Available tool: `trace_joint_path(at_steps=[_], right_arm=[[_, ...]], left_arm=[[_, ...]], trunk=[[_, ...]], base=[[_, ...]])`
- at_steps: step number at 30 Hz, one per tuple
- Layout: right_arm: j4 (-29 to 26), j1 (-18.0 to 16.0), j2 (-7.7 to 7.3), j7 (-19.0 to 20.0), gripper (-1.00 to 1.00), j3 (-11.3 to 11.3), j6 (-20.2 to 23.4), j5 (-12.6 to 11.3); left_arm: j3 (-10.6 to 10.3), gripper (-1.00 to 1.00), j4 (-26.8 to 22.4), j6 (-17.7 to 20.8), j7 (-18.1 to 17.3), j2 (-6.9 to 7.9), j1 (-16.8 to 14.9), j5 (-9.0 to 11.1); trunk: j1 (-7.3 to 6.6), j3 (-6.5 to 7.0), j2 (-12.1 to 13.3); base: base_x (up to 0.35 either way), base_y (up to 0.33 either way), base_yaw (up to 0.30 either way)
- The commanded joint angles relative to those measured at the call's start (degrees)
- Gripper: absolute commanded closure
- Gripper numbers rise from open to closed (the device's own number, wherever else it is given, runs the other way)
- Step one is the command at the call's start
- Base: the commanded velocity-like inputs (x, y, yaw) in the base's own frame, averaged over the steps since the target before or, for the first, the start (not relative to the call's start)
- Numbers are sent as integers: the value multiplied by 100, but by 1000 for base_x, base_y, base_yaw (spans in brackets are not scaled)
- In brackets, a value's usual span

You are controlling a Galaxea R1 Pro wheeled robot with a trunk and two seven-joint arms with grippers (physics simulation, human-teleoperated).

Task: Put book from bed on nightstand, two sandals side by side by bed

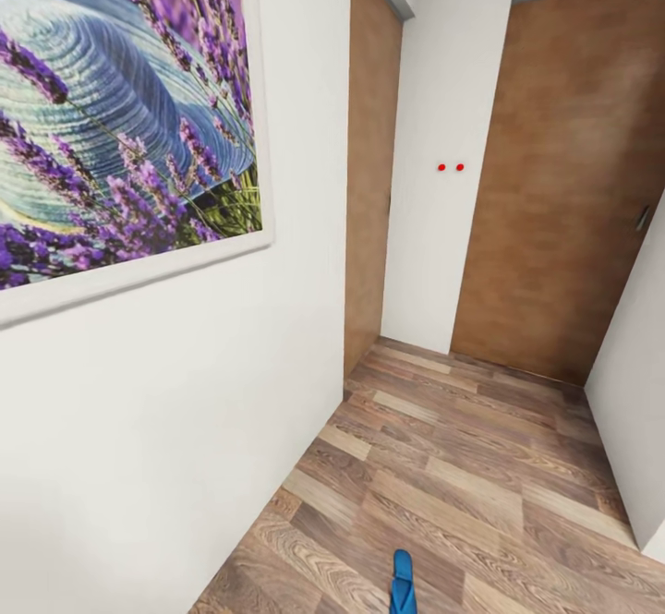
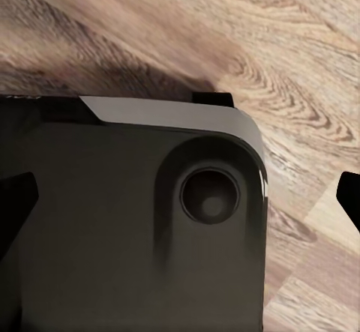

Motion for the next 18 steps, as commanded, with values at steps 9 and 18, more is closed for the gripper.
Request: trace_joint_path(at_steps=[9,18], right_arm=[[1,-5,-4,0,-100,2,-19,5],[-2,-2,-6,1,-100,2,-19,5]], left_arm=[[2,-100,5,-19,-4,0,-3,-2],[0,-100,5,-19,-4,0,-3,-2]], trunk=[[1,-6,-3],[1,-6,-3]], base=[[77,70,-116],[14,14,-171]])
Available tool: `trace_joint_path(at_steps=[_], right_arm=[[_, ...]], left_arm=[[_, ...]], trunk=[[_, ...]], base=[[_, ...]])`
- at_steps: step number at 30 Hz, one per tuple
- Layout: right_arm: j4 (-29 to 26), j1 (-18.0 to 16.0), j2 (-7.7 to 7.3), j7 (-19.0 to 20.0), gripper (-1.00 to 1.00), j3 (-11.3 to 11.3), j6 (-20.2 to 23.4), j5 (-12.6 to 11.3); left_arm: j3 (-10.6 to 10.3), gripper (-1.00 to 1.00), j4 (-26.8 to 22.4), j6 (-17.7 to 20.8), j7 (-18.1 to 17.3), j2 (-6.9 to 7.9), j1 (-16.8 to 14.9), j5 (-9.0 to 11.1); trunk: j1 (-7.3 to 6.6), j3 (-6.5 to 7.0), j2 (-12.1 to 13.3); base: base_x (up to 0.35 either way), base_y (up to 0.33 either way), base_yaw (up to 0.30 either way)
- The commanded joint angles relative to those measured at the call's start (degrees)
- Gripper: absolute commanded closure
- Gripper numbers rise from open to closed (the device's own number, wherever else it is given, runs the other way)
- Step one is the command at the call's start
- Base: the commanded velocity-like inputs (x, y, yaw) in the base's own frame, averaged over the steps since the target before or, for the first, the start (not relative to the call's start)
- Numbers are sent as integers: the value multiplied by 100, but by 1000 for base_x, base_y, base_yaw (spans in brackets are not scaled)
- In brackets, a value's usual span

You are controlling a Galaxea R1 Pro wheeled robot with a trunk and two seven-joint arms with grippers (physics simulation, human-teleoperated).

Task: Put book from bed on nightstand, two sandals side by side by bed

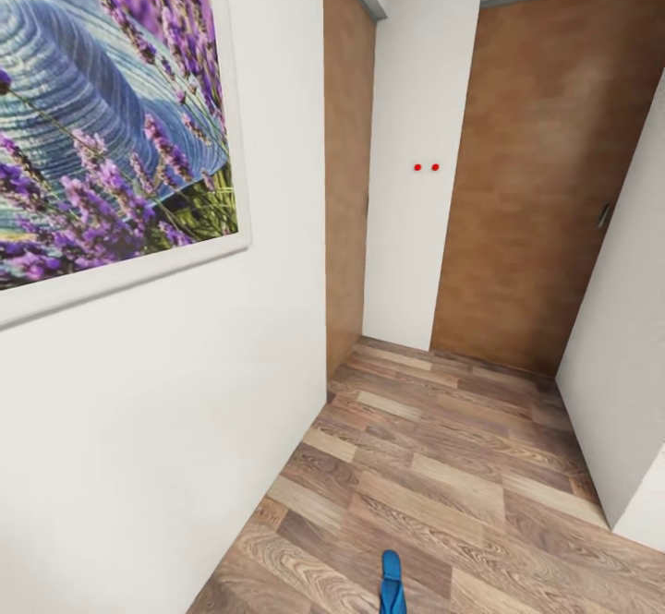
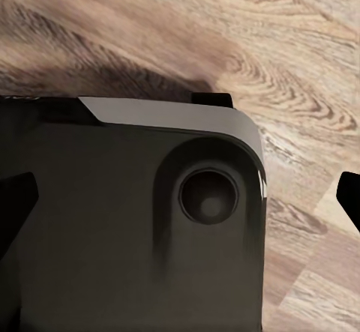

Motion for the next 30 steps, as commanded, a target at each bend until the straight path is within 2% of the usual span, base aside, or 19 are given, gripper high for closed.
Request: trace_joint_path(at_steps=[1,30], right_arm=[[4,-3,0,2,-100,0,-18,5],[2,-4,-1,2,-100,-7,-18,5]], left_arm=[[-3,-100,4,-19,-4,0,-3,-2],[-7,-100,3,-19,-6,-4,-3,-4]], trunk=[[0,-6,-3],[0,-6,-3]], base=[[13,27,-88],[44,42,-12]])
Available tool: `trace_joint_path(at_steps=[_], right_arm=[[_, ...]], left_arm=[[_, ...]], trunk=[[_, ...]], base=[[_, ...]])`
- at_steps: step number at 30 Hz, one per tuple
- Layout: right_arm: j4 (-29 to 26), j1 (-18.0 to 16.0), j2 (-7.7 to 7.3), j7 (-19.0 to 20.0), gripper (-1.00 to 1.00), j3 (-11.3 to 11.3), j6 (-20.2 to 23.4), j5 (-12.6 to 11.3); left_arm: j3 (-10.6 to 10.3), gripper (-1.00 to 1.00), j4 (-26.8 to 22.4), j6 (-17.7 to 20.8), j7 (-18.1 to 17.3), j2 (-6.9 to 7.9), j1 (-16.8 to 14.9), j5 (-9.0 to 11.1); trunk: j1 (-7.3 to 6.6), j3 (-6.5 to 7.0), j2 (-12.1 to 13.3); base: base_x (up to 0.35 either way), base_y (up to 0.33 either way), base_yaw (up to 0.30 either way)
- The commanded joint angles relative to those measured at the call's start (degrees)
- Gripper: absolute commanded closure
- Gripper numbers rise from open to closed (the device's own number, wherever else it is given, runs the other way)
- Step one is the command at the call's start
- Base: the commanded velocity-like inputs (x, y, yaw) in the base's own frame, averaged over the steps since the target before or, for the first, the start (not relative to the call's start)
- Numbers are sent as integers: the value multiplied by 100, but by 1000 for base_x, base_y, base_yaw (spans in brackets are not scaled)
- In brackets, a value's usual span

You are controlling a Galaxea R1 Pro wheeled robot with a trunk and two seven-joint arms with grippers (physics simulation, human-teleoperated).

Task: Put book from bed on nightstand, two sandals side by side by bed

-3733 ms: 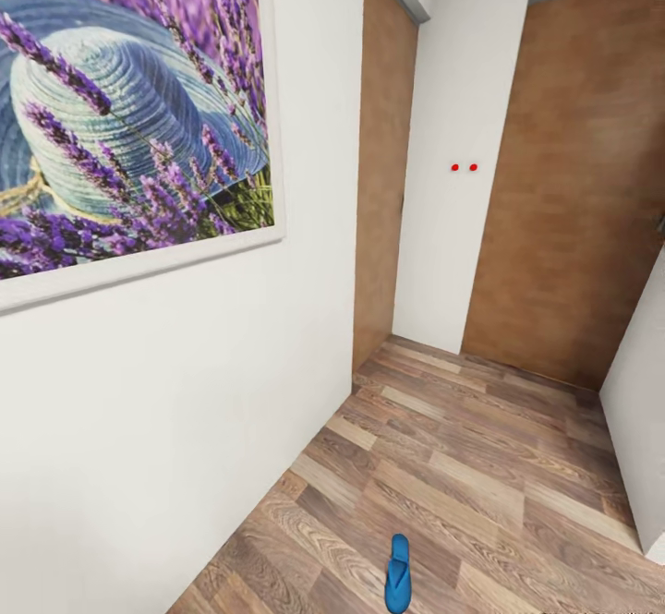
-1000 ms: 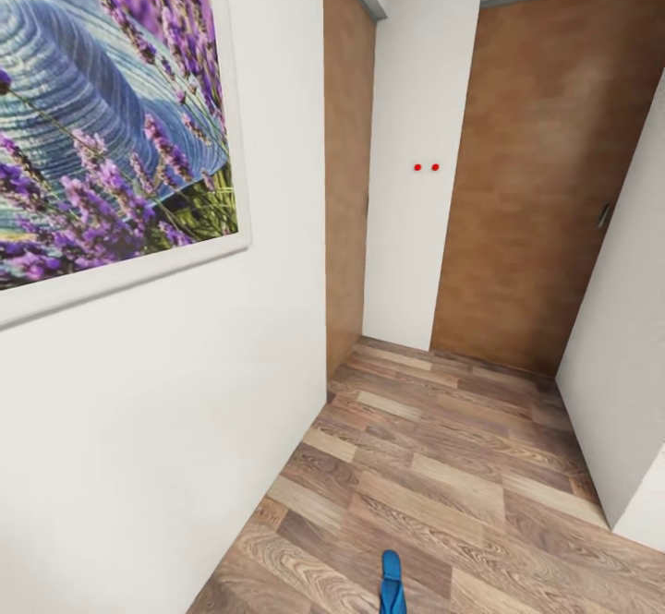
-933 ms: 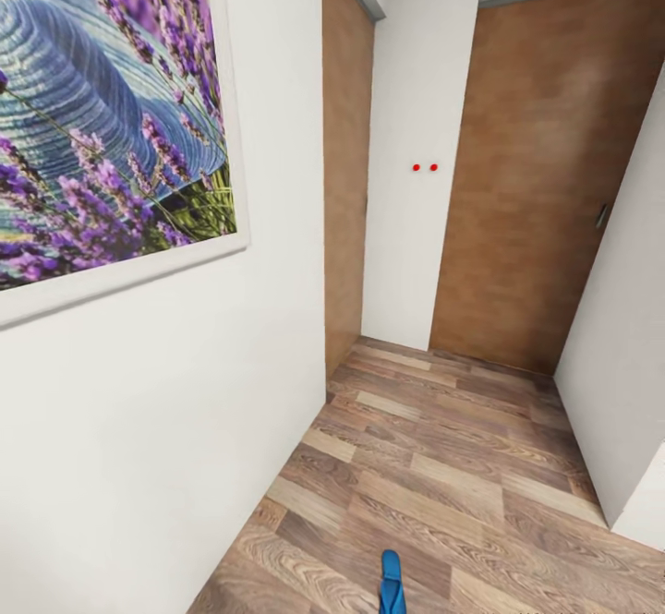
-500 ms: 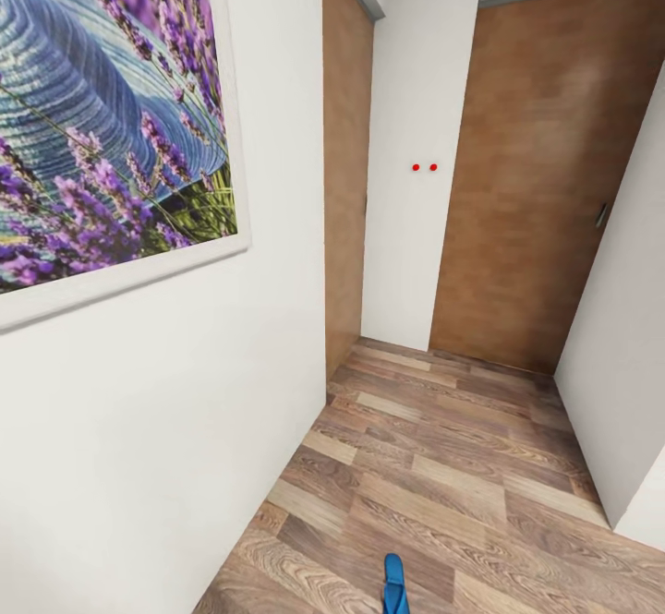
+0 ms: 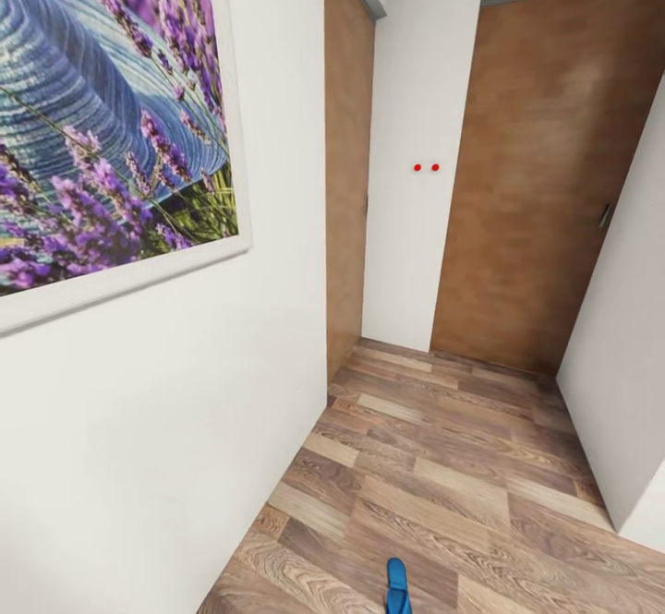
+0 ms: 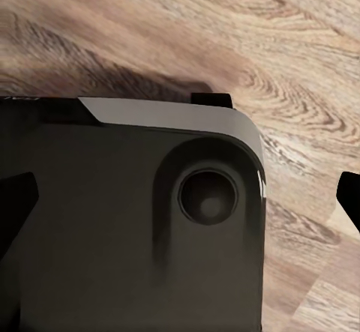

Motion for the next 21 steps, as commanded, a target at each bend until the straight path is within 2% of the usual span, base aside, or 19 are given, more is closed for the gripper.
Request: trace_joint_path(at_steps=[1,13,21], right_arm=[[5,-3,0,2,-100,1,-19,5],[5,-2,1,2,-100,1,-19,5],[5,-2,2,4,-100,5,-19,5]], left_arm=[[-2,-100,5,-19,-4,-1,-4,-2],[0,-100,5,-19,-6,-2,-4,-1],[0,-100,6,-19,-5,-4,-4,-1]], trunk=[[1,-6,-3],[1,-6,-3],[1,-6,-3]], base=[[122,66,0],[42,23,-3],[5,3,-136]])
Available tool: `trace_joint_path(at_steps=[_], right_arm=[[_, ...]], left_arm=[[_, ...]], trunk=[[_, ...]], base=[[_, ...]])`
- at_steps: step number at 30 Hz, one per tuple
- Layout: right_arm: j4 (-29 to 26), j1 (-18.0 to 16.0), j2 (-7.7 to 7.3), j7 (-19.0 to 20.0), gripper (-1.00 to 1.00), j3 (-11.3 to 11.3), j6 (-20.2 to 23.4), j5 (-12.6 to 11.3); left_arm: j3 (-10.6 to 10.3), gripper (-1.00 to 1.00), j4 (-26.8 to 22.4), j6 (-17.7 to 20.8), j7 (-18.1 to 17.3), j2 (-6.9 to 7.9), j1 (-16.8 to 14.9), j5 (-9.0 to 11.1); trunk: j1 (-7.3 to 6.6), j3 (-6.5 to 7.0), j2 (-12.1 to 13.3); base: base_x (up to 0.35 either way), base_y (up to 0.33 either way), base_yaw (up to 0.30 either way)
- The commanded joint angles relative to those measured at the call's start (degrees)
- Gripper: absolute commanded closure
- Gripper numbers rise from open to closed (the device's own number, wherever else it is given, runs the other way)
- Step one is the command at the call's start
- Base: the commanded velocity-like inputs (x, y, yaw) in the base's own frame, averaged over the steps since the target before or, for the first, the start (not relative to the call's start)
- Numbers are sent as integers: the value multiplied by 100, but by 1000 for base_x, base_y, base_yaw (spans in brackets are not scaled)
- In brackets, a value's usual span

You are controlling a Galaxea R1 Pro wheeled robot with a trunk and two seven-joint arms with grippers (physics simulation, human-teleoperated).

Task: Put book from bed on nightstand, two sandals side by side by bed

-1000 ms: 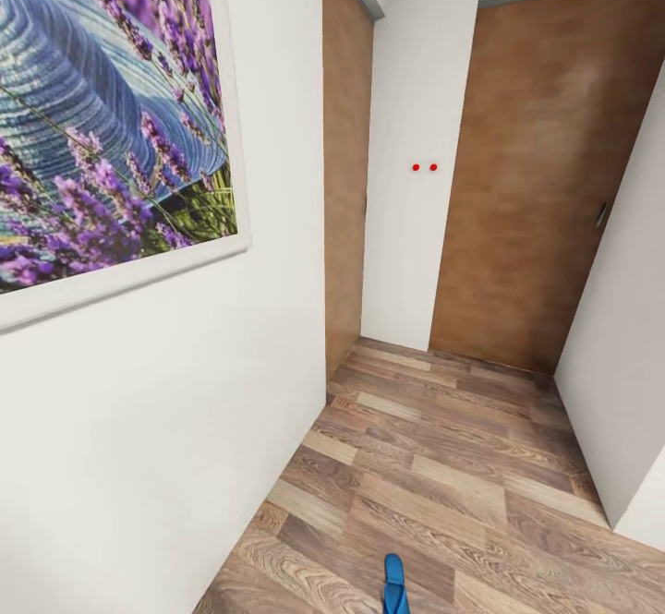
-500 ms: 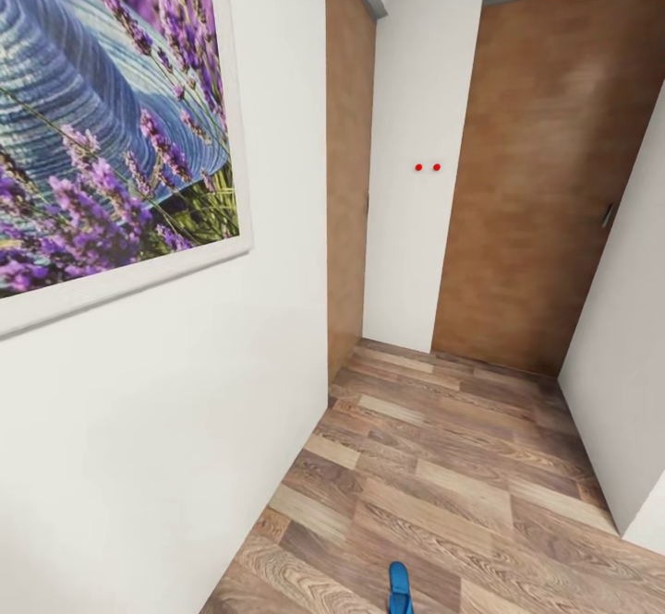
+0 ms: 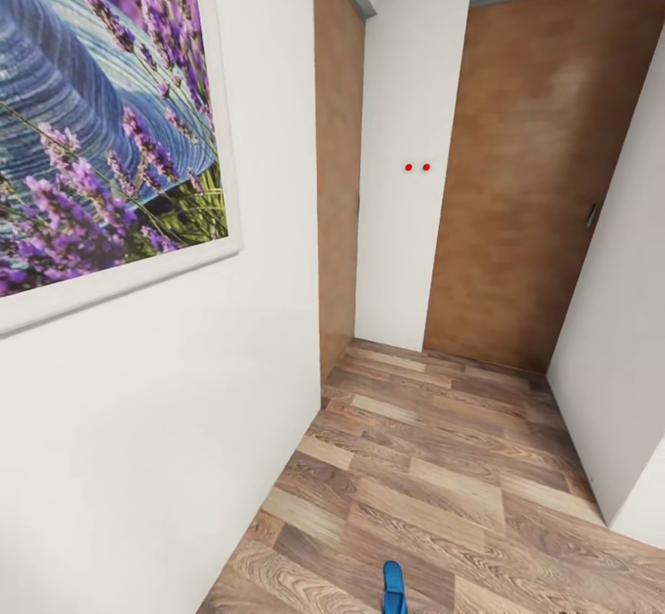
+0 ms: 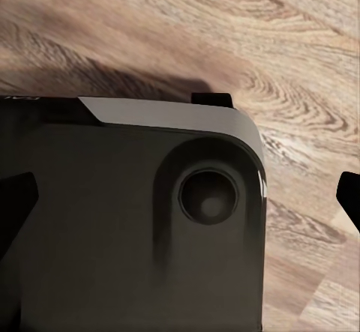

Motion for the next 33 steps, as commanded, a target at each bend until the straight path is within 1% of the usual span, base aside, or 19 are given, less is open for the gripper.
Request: trace_joint_path(at_steps=[1,8,21,33], right_arm=[[4,-3,0,2,-100,3,-17,5],[4,-4,2,3,-100,5,-17,5],[4,-4,-1,1,-100,-1,-17,5],[4,-4,-1,1,-100,-1,-17,5]], left_arm=[[-3,-100,3,-19,-4,0,-2,-4],[-4,-100,6,-44,-5,0,-2,-9],[-5,-100,11,-74,-4,1,-2,-7],[-5,-100,6,-88,-10,0,-2,-11]], trunk=[[0,-6,-3],[0,-6,-3],[0,-6,-3],[0,-6,-3]], base=[[2,1,-178],[1,1,-86],[1,1,-12],[76,35,-1]])
